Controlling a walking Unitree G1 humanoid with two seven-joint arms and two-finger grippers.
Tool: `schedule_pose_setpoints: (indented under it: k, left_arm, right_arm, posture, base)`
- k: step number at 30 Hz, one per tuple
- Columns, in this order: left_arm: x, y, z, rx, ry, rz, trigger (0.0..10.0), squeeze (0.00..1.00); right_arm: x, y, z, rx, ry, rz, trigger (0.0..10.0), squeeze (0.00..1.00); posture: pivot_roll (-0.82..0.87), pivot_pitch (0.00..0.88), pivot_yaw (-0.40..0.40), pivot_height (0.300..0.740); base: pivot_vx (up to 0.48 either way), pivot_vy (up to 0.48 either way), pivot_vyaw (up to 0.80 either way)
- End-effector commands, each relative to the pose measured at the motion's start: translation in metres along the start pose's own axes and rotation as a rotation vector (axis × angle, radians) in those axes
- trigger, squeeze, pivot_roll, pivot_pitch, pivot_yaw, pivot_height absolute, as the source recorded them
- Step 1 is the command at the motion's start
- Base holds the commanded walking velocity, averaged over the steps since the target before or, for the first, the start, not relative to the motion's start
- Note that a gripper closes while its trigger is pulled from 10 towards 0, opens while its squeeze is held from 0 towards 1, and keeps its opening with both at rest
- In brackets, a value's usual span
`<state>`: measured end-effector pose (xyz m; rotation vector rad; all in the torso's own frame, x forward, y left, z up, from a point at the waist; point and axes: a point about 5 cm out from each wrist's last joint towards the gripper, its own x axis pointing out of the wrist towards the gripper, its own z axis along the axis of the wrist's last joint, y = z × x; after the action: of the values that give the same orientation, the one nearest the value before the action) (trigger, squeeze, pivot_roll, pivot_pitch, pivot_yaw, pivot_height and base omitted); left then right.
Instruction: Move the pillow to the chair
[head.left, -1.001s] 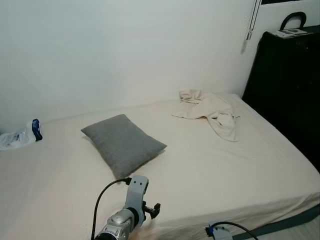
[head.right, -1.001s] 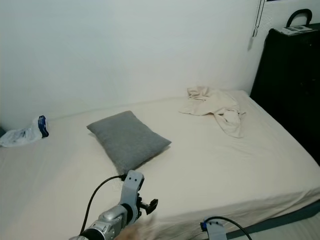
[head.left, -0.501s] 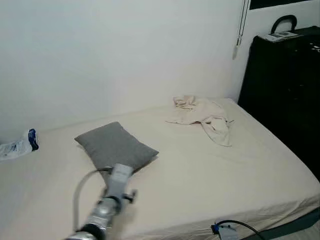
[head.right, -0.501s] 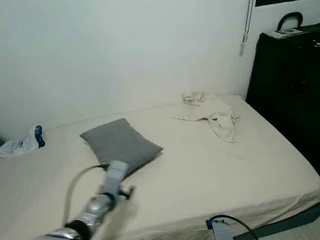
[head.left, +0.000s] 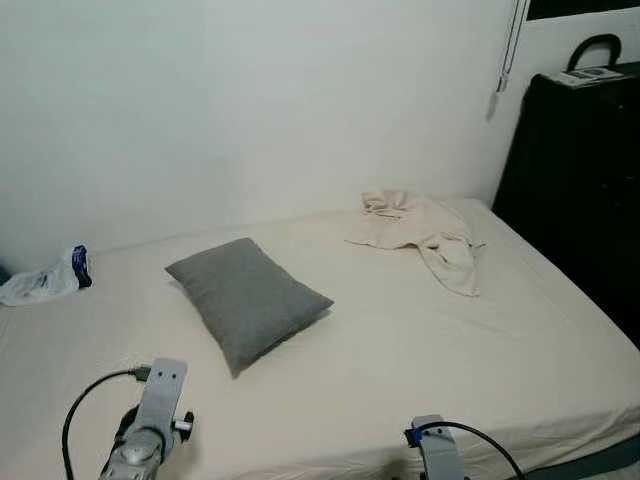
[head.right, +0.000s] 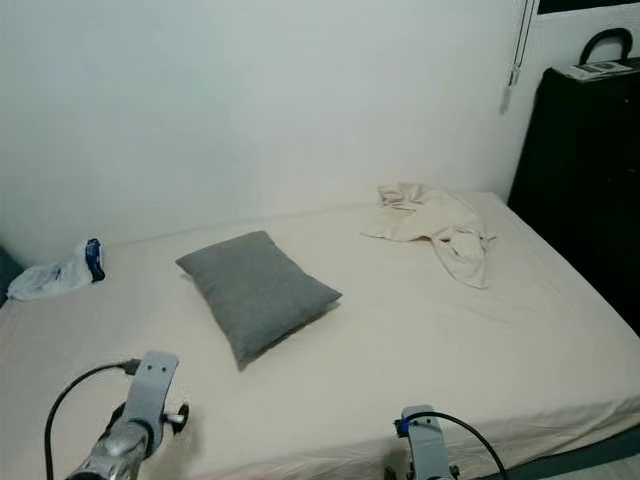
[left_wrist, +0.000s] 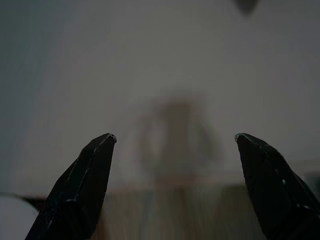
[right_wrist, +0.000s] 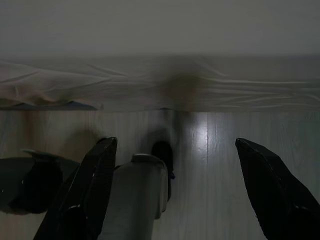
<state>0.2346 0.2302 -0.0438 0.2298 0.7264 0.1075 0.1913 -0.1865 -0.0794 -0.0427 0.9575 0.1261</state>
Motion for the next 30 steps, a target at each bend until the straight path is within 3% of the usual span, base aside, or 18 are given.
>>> schedule_pose_setpoints:
  k: [1, 6, 14, 15, 18, 19, 30]
  left_arm:
    - [-0.002, -0.004, -0.01, -0.033, 0.042, -0.001, 10.0, 0.0]
    - [-0.005, -0.012, -0.021, -0.058, 0.079, -0.013, 10.0, 0.0]
    - [-0.006, -0.017, -0.022, -0.083, 0.082, -0.036, 10.0, 0.0]
    - [-0.003, -0.027, -0.01, -0.112, 0.039, -0.065, 10.0, 0.0]
    - [-0.001, -0.033, -0.001, -0.132, 0.009, -0.083, 10.0, 0.0]
    - [0.001, -0.04, 0.013, -0.156, -0.034, -0.104, 10.0, 0.0]
    - [0.006, -0.046, 0.051, -0.229, -0.162, -0.146, 10.0, 0.0]
  right_arm:
    - [0.002, 0.004, 0.007, 0.003, -0.029, 0.014, 10.0, 0.0]
    - [0.002, 0.004, 0.008, 0.018, -0.035, 0.015, 10.0, 0.0]
    - [0.002, 0.002, 0.01, 0.024, -0.039, 0.001, 10.0, 0.0]
    - [0.001, -0.003, 0.014, 0.049, -0.047, -0.019, 10.0, 0.0]
    - [0.001, -0.006, 0.016, 0.06, -0.052, -0.031, 10.0, 0.0]
    - [0.001, -0.008, 0.021, 0.082, -0.074, -0.034, 10.0, 0.0]
    - [0.0, -0.014, 0.04, 0.125, -0.168, -0.029, 10.0, 0.0]
  posture:
    - [-0.14, 0.0, 0.073, 0.74]
    - [-0.14, 0.0, 0.078, 0.74]
    - [-0.14, 0.0, 0.079, 0.74]
    - [-0.15, 0.0, 0.079, 0.74]
    - [-0.15, 0.0, 0.079, 0.74]
    - [-0.16, 0.0, 0.08, 0.735]
    - [-0.17, 0.0, 0.083, 0.68]
  base:
    - [0.0, 0.0, 0.0]
    - [0.0, 0.0, 0.0]
    - [0.0, 0.0, 0.0]
    - [0.0, 0.0, 0.0]
    - [0.0, 0.0, 0.0]
    - [0.0, 0.0, 0.0]
    - [0.0, 0.0, 0.0]
